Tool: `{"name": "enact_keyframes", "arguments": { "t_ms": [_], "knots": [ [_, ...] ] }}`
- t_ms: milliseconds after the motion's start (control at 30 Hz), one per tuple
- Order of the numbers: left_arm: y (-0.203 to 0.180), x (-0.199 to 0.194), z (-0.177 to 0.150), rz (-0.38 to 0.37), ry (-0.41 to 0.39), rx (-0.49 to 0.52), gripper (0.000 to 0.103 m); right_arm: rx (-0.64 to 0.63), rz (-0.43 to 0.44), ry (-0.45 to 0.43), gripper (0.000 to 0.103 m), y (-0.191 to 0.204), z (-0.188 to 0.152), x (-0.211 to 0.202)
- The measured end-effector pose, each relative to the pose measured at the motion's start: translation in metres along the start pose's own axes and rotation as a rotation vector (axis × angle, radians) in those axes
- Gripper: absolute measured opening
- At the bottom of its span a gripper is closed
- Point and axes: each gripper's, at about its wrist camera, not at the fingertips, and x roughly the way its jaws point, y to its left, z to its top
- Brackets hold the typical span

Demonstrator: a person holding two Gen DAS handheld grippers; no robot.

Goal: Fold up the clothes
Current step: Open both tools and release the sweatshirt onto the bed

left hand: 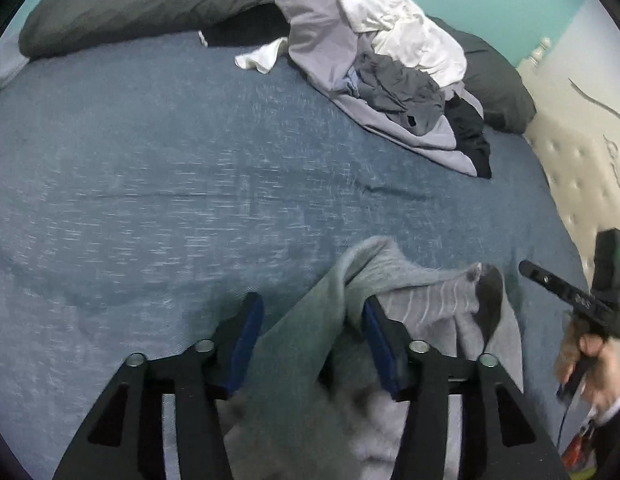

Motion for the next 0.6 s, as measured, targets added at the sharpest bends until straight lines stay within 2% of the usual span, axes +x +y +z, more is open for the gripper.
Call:
{"name": "enact_keyframes", "arguments": {
  "t_ms": [100, 167, 300, 500, 600],
  "knots": [
    [0.017, -0.011, -0.020, 0.019, 0.013, 0.024, 0.061, 0.007, -0.030, 0.040, 0.023, -0.015, -0.016, -0.002],
    [0.030, -0.015, -0.029, 0.015, 0.016, 0.004, 0.061, 0.012, -0.050, 0.066, 0.036, -0.024, -0.026, -0.003],
    [0.038, -0.023, -0.040, -0.022, 0.016, -0.029, 0.061, 0.007, -0.049, 0.099, 0.037, -0.027, -0.045, 0.000],
    [0.021, -0.027, -0.053, -0.059, 0.015, 0.001, 0.065, -0.013, -0.068, 0.169, 0.037, -0.021, -0.062, 0.018],
    [0.017, -0.019, -0.056, -0.078, 0.024, -0.001, 0.065, 0.014, -0.048, 0.173, 0.038, -0.020, -0.069, 0.023]
  ]
}}
